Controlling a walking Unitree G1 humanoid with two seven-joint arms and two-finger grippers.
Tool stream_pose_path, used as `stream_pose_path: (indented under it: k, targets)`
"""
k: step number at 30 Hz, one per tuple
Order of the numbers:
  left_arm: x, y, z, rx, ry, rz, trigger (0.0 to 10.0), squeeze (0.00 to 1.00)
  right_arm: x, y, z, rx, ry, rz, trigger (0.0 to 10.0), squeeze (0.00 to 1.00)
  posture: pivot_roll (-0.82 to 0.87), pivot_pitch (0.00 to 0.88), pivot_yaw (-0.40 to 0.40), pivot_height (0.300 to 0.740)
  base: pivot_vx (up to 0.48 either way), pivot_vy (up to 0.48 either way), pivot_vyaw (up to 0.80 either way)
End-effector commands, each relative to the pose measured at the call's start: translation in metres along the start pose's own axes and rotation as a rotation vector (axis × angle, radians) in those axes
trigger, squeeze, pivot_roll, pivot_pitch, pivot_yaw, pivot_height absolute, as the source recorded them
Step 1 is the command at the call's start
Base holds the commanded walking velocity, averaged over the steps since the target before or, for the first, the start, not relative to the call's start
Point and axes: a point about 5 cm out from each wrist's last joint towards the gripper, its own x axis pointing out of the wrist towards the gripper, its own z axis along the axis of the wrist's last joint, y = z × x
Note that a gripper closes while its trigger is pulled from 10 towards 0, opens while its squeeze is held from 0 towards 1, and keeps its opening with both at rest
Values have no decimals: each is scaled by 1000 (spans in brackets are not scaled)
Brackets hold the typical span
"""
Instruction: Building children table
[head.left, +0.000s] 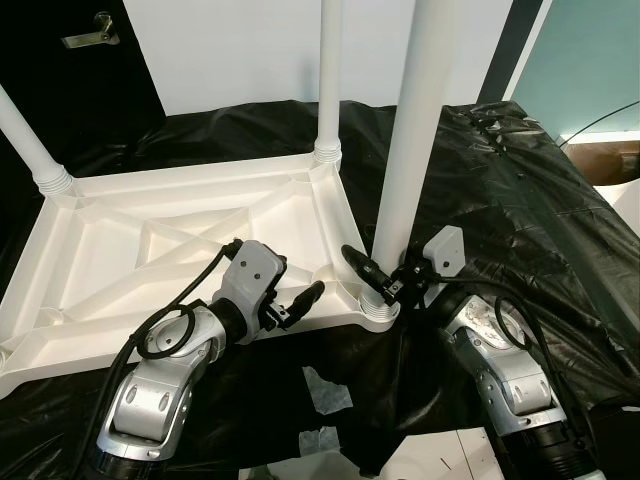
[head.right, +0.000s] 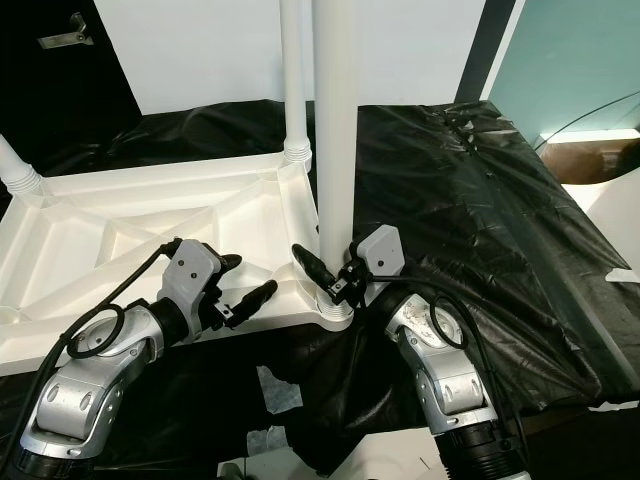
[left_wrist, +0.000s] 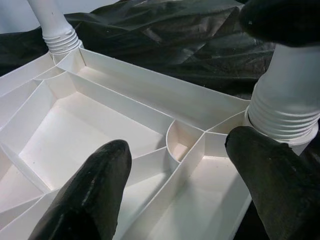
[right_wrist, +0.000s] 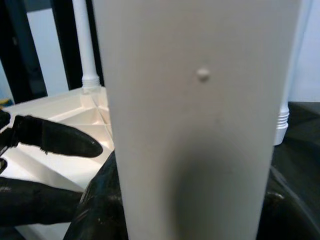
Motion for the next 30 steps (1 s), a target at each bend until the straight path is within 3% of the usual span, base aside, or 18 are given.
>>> stream_pose_path:
  k: [1,10,15,17,19,26,30]
  targets:
    - [-1,4,3,3,-4,32,10000,0,-12,6,-26,10,90,28,10000,0,116,92,5,740,0,0,0]
    - [-2,6,5,5,-6,42,10000,0,-17,16,-29,-48,63,74,10000,0,117,94,13,740,0,0,0]
    - [-3,7,5,9,-4,38,10000,0,-18,16,-34,-7,92,56,10000,0,117,95,16,740,0,0,0]
    - [-2,7,6,12,-2,37,10000,0,-16,9,-36,93,122,-7,10000,0,115,95,18,740,0,0,0]
    - [-2,7,6,12,-3,35,10000,0,-13,6,-37,108,143,-23,10000,0,115,95,18,740,0,0,0]
    - [0,6,7,13,-8,28,10000,0,-4,-3,-35,97,215,-39,10000,0,111,93,14,740,0,0,0]
    - [0,5,7,12,-8,30,10000,0,-6,0,-37,84,216,-47,10000,0,116,93,10,740,0,0,0]
